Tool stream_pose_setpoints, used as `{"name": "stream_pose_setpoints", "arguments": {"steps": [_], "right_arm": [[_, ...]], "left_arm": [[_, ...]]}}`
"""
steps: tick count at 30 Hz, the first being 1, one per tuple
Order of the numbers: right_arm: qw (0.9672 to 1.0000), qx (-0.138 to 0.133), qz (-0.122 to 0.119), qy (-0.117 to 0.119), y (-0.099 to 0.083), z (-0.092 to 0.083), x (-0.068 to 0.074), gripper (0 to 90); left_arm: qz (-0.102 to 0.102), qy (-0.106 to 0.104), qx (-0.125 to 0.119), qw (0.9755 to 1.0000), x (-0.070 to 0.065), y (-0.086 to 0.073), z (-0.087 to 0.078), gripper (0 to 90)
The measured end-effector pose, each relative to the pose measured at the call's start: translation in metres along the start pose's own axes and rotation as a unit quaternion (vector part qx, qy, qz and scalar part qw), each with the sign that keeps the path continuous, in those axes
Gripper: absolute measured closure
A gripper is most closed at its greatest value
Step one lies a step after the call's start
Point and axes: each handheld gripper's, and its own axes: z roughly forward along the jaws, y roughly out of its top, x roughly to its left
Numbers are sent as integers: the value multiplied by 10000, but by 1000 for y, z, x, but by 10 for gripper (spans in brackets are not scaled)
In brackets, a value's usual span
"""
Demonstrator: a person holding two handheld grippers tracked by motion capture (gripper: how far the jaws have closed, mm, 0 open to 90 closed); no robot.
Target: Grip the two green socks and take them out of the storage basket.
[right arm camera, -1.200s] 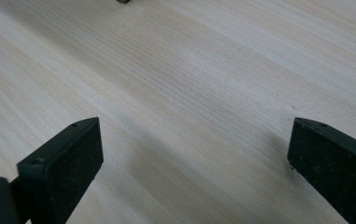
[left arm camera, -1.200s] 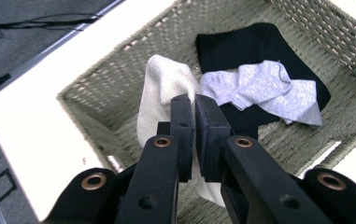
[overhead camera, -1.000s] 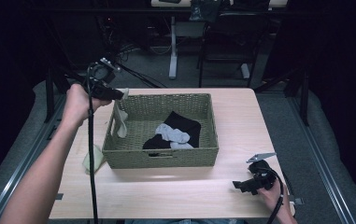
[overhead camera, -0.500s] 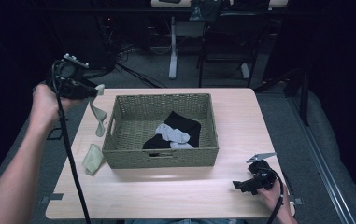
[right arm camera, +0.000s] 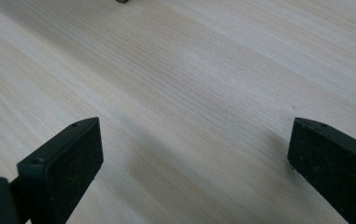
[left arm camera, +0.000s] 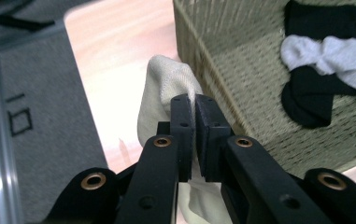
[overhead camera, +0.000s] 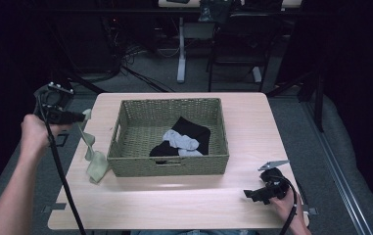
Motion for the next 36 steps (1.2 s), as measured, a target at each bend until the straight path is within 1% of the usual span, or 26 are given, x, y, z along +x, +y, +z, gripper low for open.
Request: {"name": "stream_pose_setpoints", "arguments": {"steps": [2,5,6,8,9,10,12,13,15,16,17,19,21,25,27,29,31,32,33,34,35,36], "right_arm": [[10000,10,-5,6,0,0,0,27],[10000,-7,-1,-1,0,0,0,27],[10000,3,4,1,0,0,0,27],[10000,6,4,7,0,0,0,27],[10000,3,2,2,0,0,0,27],[10000,2,4,4,0,0,0,27],[10000,0,15,-6,0,0,0,27],[10000,5,17,-6,0,0,0,27],[10000,6,20,-8,0,0,0,27],[10000,-8,10,-7,0,0,0,28],[10000,-3,1,5,0,0,0,27],[10000,4,16,-3,0,0,0,27],[10000,25,3,12,0,0,0,27],[10000,9,5,5,0,0,0,27],[10000,23,3,18,0,0,0,27],[10000,25,-1,13,0,0,0,27],[10000,21,-2,11,0,0,0,27],[10000,21,-2,11,0,0,0,27],[10000,13,6,2,0,0,0,27],[10000,15,7,2,0,0,0,28],[10000,12,15,-4,0,0,0,27],[10000,12,15,-4,0,0,0,27]], "left_arm": [[-59,-30,55,10000,3,-9,11,868],[-205,-138,172,9995,7,-23,31,867],[-248,-164,193,9994,9,-26,36,867],[-416,-316,251,9983,13,-34,50,867],[-444,-321,275,9981,13,-36,55,867],[-423,-304,355,9980,15,-38,60,867],[-522,-333,407,9973,16,-43,71,867],[-552,-327,491,9967,17,-46,76,867],[-583,-309,553,9963,19,-51,84,866],[-542,-208,603,9965,19,-53,89,865],[-539,-185,620,9964,18,-55,92,864],[-599,-220,635,9959,18,-59,99,861],[-608,-164,711,9955,19,-64,106,860],[-760,-214,749,9941,21,-73,121,849],[-808,-235,810,9932,21,-78,128,845],[-855,-303,876,9920,20,-82,135,834],[-879,-350,920,9912,20,-86,141,812],[-879,-350,920,9912,20,-86,141,802],[-939,-388,885,9909,20,-89,145,773],[-967,-434,870,9906,21,-89,145,749],[-967,-434,870,9906,21,-89,145,726],[-1004,-472,834,9903,21,-90,142,683]]}}
